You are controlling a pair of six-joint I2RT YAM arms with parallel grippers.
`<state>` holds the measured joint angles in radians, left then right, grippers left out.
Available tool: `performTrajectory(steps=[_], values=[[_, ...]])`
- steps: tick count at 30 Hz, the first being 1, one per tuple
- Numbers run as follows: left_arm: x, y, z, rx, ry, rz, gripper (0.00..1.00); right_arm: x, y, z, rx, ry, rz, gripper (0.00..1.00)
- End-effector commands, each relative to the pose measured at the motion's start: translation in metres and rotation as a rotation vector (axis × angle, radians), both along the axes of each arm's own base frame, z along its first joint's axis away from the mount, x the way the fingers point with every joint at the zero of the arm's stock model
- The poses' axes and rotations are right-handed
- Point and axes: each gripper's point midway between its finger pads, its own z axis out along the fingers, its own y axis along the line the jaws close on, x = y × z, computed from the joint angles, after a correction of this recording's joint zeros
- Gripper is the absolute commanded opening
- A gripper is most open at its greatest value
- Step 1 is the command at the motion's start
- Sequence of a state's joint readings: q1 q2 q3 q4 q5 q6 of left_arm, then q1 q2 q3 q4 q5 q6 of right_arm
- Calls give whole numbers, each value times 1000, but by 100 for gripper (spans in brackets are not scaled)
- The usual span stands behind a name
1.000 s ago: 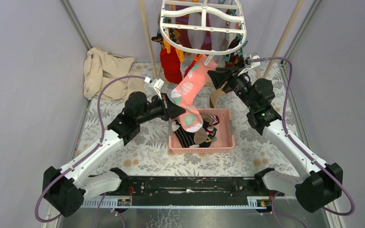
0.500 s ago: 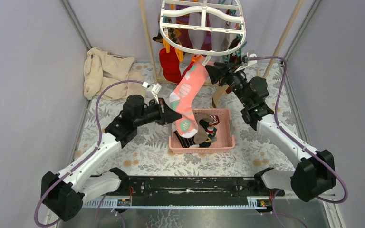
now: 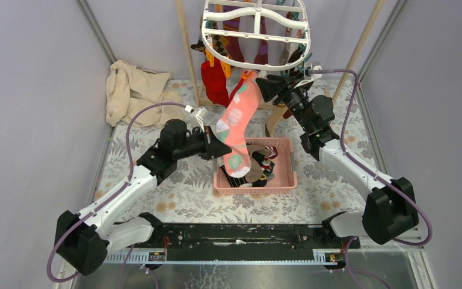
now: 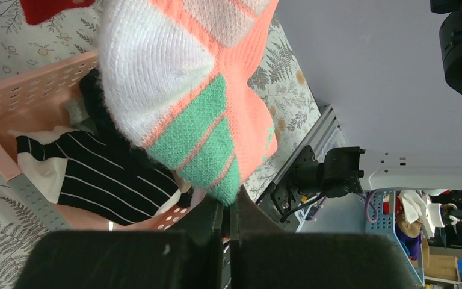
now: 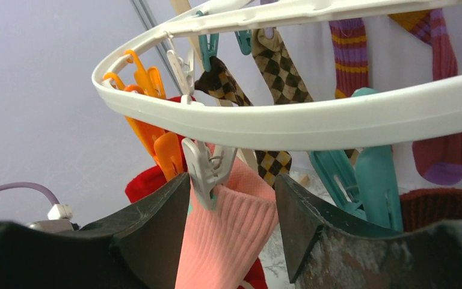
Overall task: Remove the socks clipped to the hanger
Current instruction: Remove the sock from the hanger.
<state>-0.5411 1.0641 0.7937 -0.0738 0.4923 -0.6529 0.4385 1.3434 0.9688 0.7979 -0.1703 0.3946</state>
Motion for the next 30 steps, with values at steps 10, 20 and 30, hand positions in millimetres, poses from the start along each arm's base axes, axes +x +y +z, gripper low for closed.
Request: performTrajectory(steps=[10, 20, 30], values=[[-1, 3, 18, -4, -39, -41, 0, 2, -16, 55, 210, -124, 62, 57], [0, 1, 7, -1, -10, -57, 0, 3, -16, 63, 253, -128, 111, 38], [5, 2, -10, 32, 15, -38, 0, 1, -29, 61, 154, -76, 12, 12]])
